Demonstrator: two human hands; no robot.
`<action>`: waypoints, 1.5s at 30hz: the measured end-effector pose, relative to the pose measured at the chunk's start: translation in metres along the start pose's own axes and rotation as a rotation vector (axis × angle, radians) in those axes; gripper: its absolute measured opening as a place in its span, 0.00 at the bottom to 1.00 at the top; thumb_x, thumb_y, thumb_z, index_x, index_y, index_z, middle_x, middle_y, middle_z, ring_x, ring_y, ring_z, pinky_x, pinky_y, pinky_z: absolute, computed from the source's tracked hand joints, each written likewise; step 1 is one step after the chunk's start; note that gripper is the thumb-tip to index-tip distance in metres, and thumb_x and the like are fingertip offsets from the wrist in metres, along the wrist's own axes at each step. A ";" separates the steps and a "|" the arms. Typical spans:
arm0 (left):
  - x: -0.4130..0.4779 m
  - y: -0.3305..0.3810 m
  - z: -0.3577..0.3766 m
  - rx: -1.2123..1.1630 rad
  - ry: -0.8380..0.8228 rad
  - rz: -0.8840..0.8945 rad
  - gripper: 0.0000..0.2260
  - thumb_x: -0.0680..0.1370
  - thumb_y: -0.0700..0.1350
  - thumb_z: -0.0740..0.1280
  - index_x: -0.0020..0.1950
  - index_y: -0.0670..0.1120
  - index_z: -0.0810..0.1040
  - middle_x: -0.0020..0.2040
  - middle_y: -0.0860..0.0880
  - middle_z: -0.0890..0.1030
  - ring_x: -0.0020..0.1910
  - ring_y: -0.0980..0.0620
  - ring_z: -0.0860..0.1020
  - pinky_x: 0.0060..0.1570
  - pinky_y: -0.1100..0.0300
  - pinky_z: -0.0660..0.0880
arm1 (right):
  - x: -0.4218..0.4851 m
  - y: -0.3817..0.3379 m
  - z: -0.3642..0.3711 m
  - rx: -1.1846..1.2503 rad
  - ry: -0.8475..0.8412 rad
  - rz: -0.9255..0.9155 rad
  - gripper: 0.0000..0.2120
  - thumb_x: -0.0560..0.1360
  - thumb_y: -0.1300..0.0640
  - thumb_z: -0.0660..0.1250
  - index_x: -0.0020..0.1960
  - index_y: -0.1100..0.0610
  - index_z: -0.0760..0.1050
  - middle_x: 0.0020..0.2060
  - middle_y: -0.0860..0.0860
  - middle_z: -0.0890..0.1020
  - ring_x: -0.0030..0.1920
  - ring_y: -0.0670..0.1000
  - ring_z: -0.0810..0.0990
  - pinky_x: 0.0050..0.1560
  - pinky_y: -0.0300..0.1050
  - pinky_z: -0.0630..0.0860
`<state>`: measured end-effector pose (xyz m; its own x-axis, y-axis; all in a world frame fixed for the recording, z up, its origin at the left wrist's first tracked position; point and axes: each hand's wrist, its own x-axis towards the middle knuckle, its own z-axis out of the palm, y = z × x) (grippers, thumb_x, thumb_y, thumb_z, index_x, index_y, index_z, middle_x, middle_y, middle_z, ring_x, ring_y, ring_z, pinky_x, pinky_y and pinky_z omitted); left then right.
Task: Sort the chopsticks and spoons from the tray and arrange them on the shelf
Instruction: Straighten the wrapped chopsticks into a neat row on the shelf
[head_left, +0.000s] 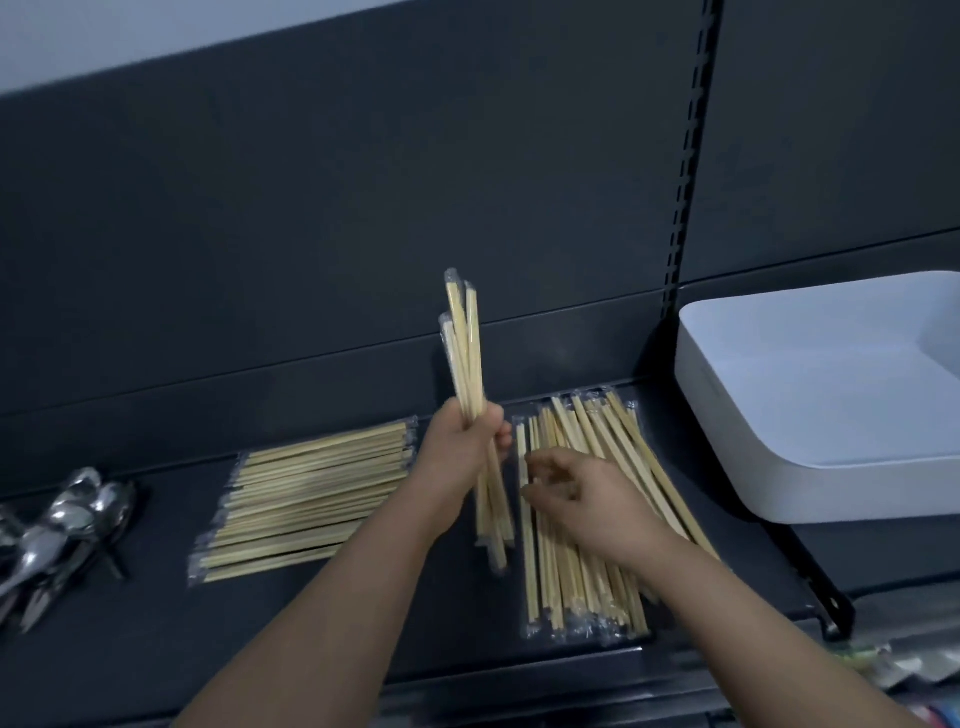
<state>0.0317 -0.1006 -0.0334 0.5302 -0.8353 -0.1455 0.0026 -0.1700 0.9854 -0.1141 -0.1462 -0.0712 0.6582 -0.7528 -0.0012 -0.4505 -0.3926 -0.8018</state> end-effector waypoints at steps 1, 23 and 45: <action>-0.004 0.006 -0.003 -0.030 -0.016 0.068 0.02 0.81 0.42 0.63 0.50 0.44 0.73 0.42 0.47 0.78 0.43 0.52 0.78 0.49 0.58 0.78 | 0.002 -0.007 0.004 0.092 -0.079 0.009 0.22 0.74 0.48 0.70 0.66 0.48 0.72 0.56 0.43 0.79 0.55 0.42 0.77 0.58 0.40 0.74; -0.025 0.015 -0.079 -0.119 -0.113 0.214 0.07 0.75 0.40 0.70 0.50 0.48 0.76 0.41 0.49 0.79 0.43 0.51 0.80 0.51 0.54 0.78 | 0.010 -0.065 0.090 0.216 -0.085 -0.030 0.07 0.79 0.61 0.62 0.54 0.51 0.68 0.45 0.48 0.78 0.48 0.49 0.77 0.55 0.51 0.75; -0.078 -0.126 -0.289 1.020 0.106 0.129 0.26 0.80 0.57 0.60 0.77 0.55 0.60 0.78 0.51 0.56 0.76 0.47 0.52 0.74 0.47 0.54 | -0.011 -0.115 0.205 -0.615 -0.033 -0.050 0.32 0.74 0.39 0.65 0.74 0.44 0.59 0.74 0.46 0.60 0.75 0.49 0.53 0.73 0.51 0.50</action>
<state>0.2353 0.1369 -0.1208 0.5476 -0.8366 0.0132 -0.7536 -0.4862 0.4424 0.0539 0.0154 -0.1018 0.7015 -0.7127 0.0011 -0.6774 -0.6673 -0.3096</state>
